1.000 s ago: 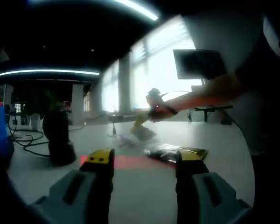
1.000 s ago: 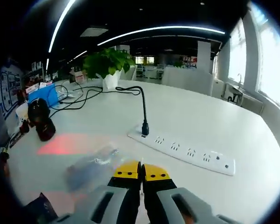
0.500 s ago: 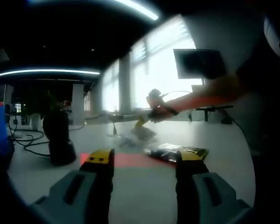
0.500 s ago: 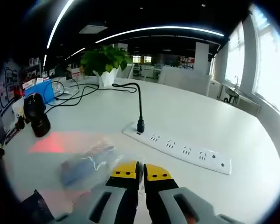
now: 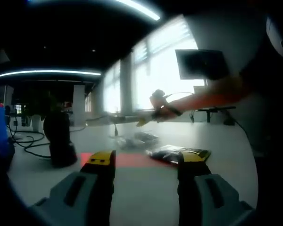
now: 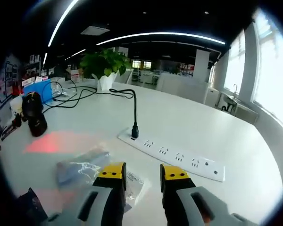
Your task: Clip sheet goods on table flip sheet goods clip sheet goods scan sheet goods put sheet goods back to table
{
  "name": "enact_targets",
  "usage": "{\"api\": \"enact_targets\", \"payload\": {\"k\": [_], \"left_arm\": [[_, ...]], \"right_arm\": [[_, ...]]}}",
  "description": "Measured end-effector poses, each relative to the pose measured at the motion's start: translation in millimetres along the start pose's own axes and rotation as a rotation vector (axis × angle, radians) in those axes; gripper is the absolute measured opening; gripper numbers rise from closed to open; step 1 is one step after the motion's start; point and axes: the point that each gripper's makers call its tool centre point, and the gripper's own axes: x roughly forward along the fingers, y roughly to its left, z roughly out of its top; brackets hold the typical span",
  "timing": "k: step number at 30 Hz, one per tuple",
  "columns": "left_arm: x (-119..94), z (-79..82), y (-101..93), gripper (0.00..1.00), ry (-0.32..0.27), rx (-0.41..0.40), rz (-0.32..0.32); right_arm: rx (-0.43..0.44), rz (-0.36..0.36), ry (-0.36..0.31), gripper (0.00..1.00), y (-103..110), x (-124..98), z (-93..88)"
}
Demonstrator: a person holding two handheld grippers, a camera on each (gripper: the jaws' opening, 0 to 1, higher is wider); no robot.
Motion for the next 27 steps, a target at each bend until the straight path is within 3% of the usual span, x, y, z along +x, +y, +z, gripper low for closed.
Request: {"api": "enact_targets", "payload": {"k": [2, 6, 16, 27], "left_arm": [[0.0, 0.2, 0.2, 0.46, -0.001, 0.0, 0.001], [0.3, -0.2, 0.0, 0.46, 0.001, 0.0, 0.0], [0.0, 0.2, 1.0, 0.46, -0.001, -0.003, 0.005], [-0.1, 0.2, 1.3, 0.46, -0.001, -0.007, 0.005]], "right_arm": [[0.012, 0.004, -0.019, 0.41, -0.9, -2.1, 3.0], [0.036, 0.01, -0.043, 0.44, -2.9, -7.0, 6.8], [0.069, 0.04, -0.086, 0.49, 15.2, -28.3, 6.2], [0.103, 0.07, -0.219, 0.51, 20.9, -88.8, 42.3]]}}
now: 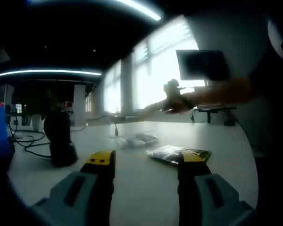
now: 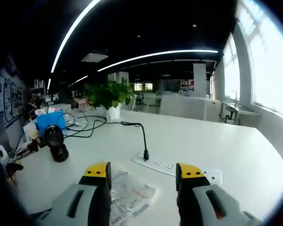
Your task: Clip sheet goods on table flip sheet goods clip sheet goods scan sheet goods put sheet goods back to table
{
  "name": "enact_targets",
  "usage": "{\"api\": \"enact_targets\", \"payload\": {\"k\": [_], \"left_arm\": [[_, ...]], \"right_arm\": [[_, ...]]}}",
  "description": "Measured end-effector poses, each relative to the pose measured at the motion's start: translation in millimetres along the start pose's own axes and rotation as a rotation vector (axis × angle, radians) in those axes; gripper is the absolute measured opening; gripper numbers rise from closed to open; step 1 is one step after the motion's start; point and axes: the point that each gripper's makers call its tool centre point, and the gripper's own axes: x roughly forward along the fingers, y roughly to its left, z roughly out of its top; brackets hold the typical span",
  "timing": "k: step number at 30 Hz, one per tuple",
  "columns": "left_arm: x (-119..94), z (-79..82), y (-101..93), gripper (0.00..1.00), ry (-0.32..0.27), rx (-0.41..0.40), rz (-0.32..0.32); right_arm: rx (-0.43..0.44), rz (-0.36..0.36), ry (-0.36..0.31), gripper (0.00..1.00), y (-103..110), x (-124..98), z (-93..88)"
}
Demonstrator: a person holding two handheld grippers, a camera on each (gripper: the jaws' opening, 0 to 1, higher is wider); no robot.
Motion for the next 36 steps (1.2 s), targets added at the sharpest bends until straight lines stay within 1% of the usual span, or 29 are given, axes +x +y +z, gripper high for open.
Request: {"api": "enact_targets", "payload": {"k": [4, 7, 8, 11, 15, 18, 20, 22, 25, 28, 29, 31, 34, 36], "left_arm": [[0.0, 0.0, 0.5, 0.46, 0.001, 0.0, 0.003], [-0.1, 0.4, 1.7, 0.46, -0.002, -0.006, 0.007], [-0.2, 0.7, 2.3, 0.46, -0.003, -0.009, 0.009], [-0.2, 1.4, 3.8, 0.46, -0.007, -0.014, 0.015], [0.0, 1.0, 3.8, 0.46, -0.004, -0.013, 0.017], [0.3, 0.4, 3.7, 0.46, -0.001, -0.016, 0.018], [0.4, 0.5, 3.9, 0.46, -0.002, -0.017, 0.018], [0.4, 0.5, 3.5, 0.46, -0.002, -0.018, 0.018], [0.4, 0.6, 3.6, 0.46, -0.002, -0.017, 0.019], [0.2, 1.2, 4.7, 0.46, -0.005, -0.023, 0.022], [0.1, 1.2, 5.1, 0.46, -0.006, -0.025, 0.023], [0.1, 1.0, 5.6, 0.46, -0.005, -0.026, 0.025], [0.4, -0.2, 6.3, 0.46, 0.0, -0.025, 0.027], [0.5, -0.6, 6.5, 0.46, 0.002, -0.025, 0.028]], "right_arm": [[0.016, 0.002, -0.043, 0.48, 5.4, -18.0, 8.9], [0.028, 0.014, -0.067, 0.49, 10.0, -32.2, 16.3], [0.019, 0.015, -0.07, 0.5, 8.3, -36.3, 18.9], [-0.013, 0.025, -0.08, 0.5, 18.7, -51.3, 23.0], [-0.014, 0.057, -0.133, 0.49, 32.9, -72.0, 34.6], [-0.03, 0.076, -0.153, 0.49, 45.9, -85.5, 35.4], [-0.017, 0.086, -0.177, 0.49, 51.5, -93.8, 36.2], [-0.009, 0.093, -0.188, 0.49, 57.1, -102.0, 33.2], [-0.047, 0.1, -0.188, 0.49, 65.9, -112.4, 26.5], [-0.059, 0.1, -0.199, 0.49, 69.1, -124.4, 24.2], [-0.066, 0.098, -0.202, 0.49, 69.6, -128.2, 23.8], [-0.116, 0.038, -0.221, 0.48, 62.3, -137.3, 27.0], [-0.103, 0.022, -0.239, 0.47, 60.9, -148.1, 28.0], [-0.102, 0.018, -0.25, 0.47, 62.1, -155.6, 24.8]]}}
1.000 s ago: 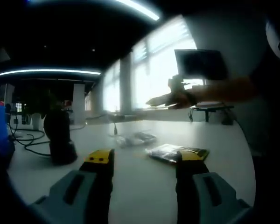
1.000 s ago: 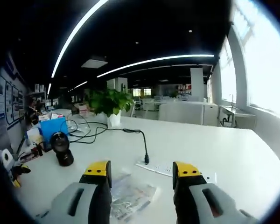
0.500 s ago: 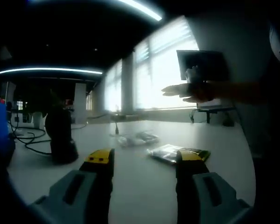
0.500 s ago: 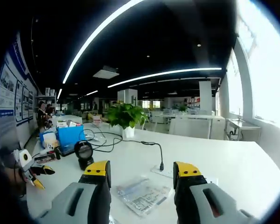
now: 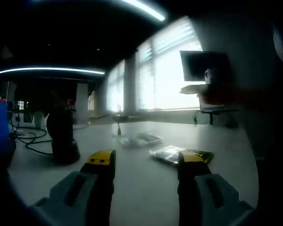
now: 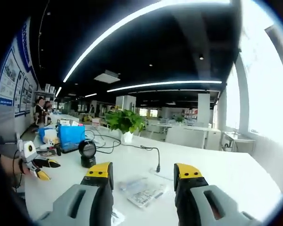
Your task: Clip sheet goods on table flip sheet goods clip sheet goods scan sheet goods put sheet goods back to table
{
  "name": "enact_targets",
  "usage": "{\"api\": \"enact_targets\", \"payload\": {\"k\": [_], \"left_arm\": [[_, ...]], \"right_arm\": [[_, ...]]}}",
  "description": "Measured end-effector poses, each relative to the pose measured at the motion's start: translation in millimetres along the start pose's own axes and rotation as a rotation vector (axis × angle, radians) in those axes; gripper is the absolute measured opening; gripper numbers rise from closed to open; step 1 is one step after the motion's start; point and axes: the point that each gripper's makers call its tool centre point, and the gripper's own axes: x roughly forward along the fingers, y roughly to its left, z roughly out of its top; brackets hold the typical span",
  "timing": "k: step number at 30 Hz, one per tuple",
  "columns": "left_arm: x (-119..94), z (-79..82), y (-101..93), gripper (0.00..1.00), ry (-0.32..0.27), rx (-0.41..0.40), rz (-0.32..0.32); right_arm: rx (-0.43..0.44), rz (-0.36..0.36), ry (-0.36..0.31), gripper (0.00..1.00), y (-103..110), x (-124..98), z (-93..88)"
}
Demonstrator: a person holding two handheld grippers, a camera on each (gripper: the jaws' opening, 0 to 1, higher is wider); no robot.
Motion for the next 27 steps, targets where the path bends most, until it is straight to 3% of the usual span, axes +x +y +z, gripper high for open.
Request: {"api": "enact_targets", "payload": {"k": [7, 13, 21, 27], "left_arm": [[0.1, 0.4, 1.5, 0.46, -0.002, -0.006, 0.005], [0.2, 0.2, 2.0, 0.46, -0.002, -0.009, 0.006], [0.6, -0.9, 3.1, 0.46, 0.004, -0.012, 0.01], [0.4, -0.6, 3.0, 0.46, 0.004, -0.008, 0.013]], "right_arm": [[0.032, -0.009, -0.047, 0.47, 18.8, -29.0, -22.8], [0.121, -0.041, -0.092, 0.46, 17.7, -50.9, -36.8], [0.131, -0.055, -0.133, 0.46, 22.4, -80.3, -69.8], [0.185, -0.066, -0.18, 0.45, 28.7, -95.9, -97.0]]}}
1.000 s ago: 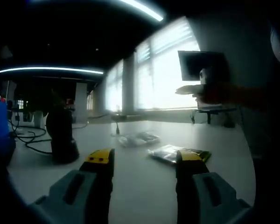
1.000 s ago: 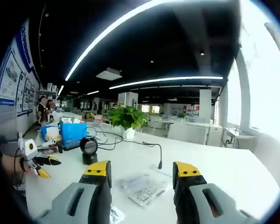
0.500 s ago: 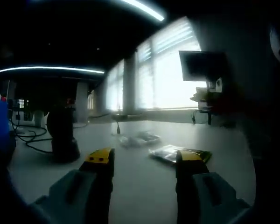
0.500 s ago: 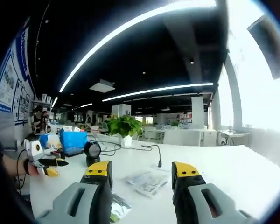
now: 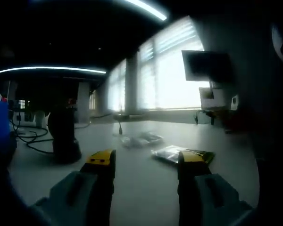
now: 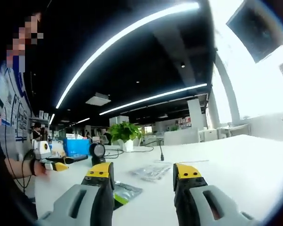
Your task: Clip sheet goods on table flip sheet goods clip sheet goods scan sheet goods put sheet goods back to table
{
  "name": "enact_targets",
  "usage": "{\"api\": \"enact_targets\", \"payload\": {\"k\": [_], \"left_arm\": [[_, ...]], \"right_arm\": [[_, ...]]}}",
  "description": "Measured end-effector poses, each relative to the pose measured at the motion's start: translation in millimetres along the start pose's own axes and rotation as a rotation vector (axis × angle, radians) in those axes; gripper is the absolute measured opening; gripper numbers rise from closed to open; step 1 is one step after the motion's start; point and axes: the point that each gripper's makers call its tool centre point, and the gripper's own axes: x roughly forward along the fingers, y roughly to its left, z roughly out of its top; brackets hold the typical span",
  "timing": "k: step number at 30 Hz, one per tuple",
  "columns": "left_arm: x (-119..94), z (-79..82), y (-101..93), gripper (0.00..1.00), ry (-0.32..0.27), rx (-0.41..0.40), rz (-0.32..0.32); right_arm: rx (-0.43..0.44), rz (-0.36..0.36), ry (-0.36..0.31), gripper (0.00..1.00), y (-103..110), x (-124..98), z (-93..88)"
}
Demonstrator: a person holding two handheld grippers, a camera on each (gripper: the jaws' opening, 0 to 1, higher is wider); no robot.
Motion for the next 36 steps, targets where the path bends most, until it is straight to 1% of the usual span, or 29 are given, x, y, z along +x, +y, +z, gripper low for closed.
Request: {"api": "enact_targets", "payload": {"k": [4, 5, 6, 7, 8, 9, 10, 13, 15, 21, 29, 33, 36], "left_arm": [[0.4, -0.8, -1.3, 0.46, 0.005, 0.005, -0.003], [0.5, -1.0, -1.6, 0.46, 0.006, 0.004, -0.004], [0.6, -1.2, -1.7, 0.46, 0.008, 0.005, -0.004], [0.6, -1.2, -1.9, 0.46, 0.008, 0.007, -0.004], [0.6, -0.8, -2.1, 0.46, 0.006, 0.009, -0.005], [0.3, -0.1, -1.9, 0.46, 0.003, 0.01, -0.003], [0.1, 0.5, -1.3, 0.46, 0.0, 0.01, -0.001], [-0.5, 2.5, 0.3, 0.46, -0.009, 0.006, 0.006], [-0.5, 2.7, 0.9, 0.46, -0.01, 0.004, 0.007], [-0.6, 2.5, -0.4, 0.46, -0.007, 0.01, 0.004], [-0.6, 2.1, 0.0, 0.46, -0.005, 0.015, 0.008], [-0.5, 1.7, 0.4, 0.46, -0.004, 0.011, 0.01], [0.2, 0.1, -0.6, 0.46, 0.003, 0.015, 0.005]], "right_arm": [[0.008, -0.031, 0.003, 0.42, -2.4, -9.0, -13.8], [-0.043, -0.055, 0.014, 0.41, -7.0, -10.8, -12.8], [-0.033, -0.056, -0.008, 0.38, -5.5, -10.9, -7.1], [0.015, -0.069, -0.04, 0.36, -5.8, -10.4, -2.0], [0.013, -0.072, -0.038, 0.36, -5.7, -10.7, -3.8], [-0.059, -0.083, -0.007, 0.36, -5.6, -10.4, -7.7], [-0.051, -0.08, -0.004, 0.36, -2.6, -8.9, -9.3], [-0.067, -0.063, 0.002, 0.37, 3.3, -6.9, -10.7], [-0.083, -0.061, 0.017, 0.37, 3.2, -6.1, -13.5], [-0.08, -0.067, 0.016, 0.37, 0.2, -6.2, -13.1], [-0.121, -0.049, 0.037, 0.38, 5.6, -4.0, -17.9], [-0.116, -0.05, 0.025, 0.37, 4.7, -5.2, -15.4], [-0.131, -0.051, 0.038, 0.37, 5.5, -4.0, -18.5]]}}
